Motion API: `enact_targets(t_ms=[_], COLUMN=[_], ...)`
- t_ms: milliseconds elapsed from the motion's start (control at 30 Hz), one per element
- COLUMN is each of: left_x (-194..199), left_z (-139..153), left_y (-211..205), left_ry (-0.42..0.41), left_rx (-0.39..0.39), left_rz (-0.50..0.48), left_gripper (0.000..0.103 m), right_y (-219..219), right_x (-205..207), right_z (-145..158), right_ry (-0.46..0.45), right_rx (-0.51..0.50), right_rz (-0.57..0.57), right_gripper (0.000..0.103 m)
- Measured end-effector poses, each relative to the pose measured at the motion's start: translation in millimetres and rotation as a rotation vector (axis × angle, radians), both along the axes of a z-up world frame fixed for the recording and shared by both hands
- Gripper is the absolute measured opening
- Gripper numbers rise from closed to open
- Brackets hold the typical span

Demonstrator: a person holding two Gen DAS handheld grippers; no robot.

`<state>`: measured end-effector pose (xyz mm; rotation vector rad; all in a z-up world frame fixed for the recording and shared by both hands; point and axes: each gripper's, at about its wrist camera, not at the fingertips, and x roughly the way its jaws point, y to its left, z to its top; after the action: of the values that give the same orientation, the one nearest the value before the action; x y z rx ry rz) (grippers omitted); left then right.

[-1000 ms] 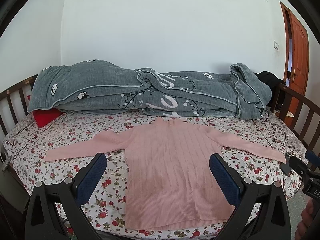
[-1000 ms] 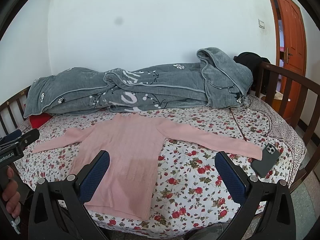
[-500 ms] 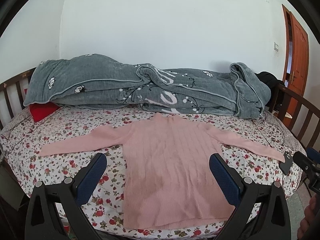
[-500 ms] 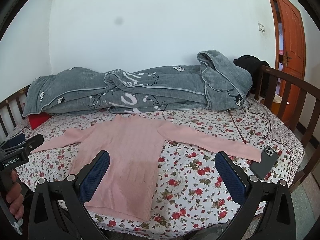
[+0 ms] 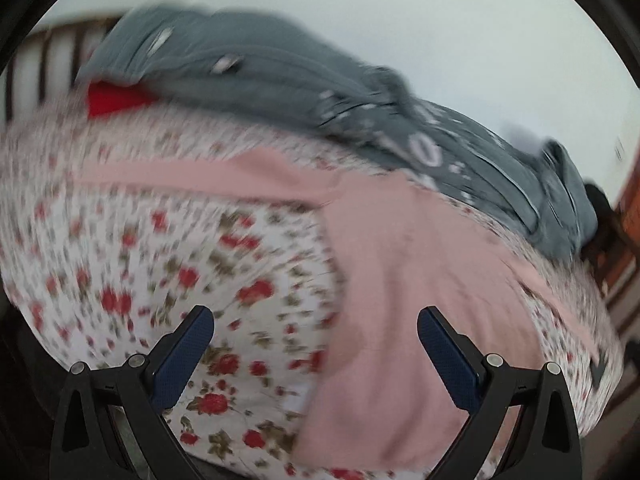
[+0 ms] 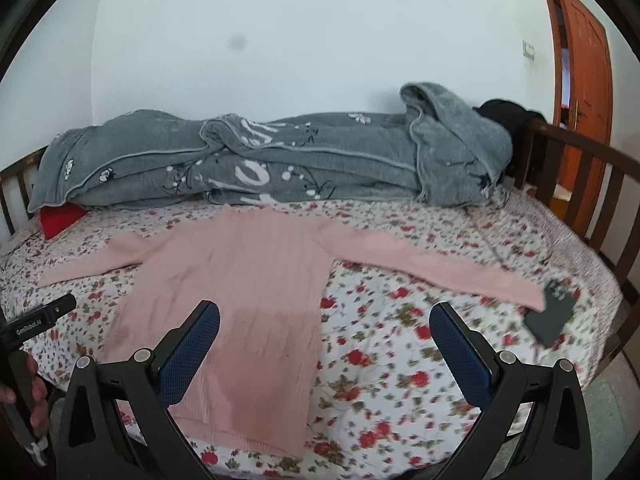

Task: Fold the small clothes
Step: 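Grasp the sweater sleeve cuff with the left gripper and lift it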

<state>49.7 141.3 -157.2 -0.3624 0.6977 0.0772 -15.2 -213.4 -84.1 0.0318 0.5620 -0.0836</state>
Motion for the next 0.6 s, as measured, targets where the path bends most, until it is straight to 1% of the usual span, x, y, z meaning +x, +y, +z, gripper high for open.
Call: enact_targets(t_ms=[33,67,133,200,233,300,367,433,467,533,600], left_x=[6.5,10.5,20.2,27.2,31.4,39.3,49.4,60.7,65.2,78.5,88.3], left_z=[-12.7,-20.1,-32.7,-38.5,-40.4,-42.4,-44.3,-44.7,-45.9,-52.3,-58.0], left_y=[16.2,27.7,52.7,76.1,87.9,110.6,140.6,168.7,180.7,210.4,233.5], left_ry=[0.014,0.021,0.023,0.014,0.014,0.01,-0.001,-0.007,-0.008,0.0,0.001], left_rx=[-0.026,-0.029,-0.001,0.021,0.018,-0.017,-0.073,-0.1,-0.106,-0.142,-0.172], left_rz=[0.017,0.032,0.066,0.083,0.09,0.104,0.126,0.164,0.187,0.229,0.257], left_gripper=[0.102,0.101,0.1,0.1,0.1,0.1,0.1,0.095,0.095,0.094,0.088], right_y=[1.9,3.9,9.3,12.7,13.2,14.0,15.6,17.9,20.1,25.1,30.7], right_x=[5.2,10.5,24.7,37.3,42.3,55.2,65.5,75.2,80.0,88.0,95.6], right_z=[-7.2,-14.2,-30.6,-44.9,-49.7,-59.3,-65.3,-68.7,-69.6,-69.3,-69.0], right_ry=[0.008,0.014,0.027,0.024,0.024,0.035,0.048,0.056,0.056,0.049,0.044], right_rx=[0.002,0.001,-0.01,-0.022,-0.021,-0.005,0.019,0.038,0.041,0.03,0.008], right_rz=[0.004,0.007,0.012,0.006,0.003,0.004,0.014,0.023,0.03,0.043,0.049], right_gripper=[0.103,0.103,0.102,0.098,0.096,0.095,0.092,0.091,0.091,0.091,0.091])
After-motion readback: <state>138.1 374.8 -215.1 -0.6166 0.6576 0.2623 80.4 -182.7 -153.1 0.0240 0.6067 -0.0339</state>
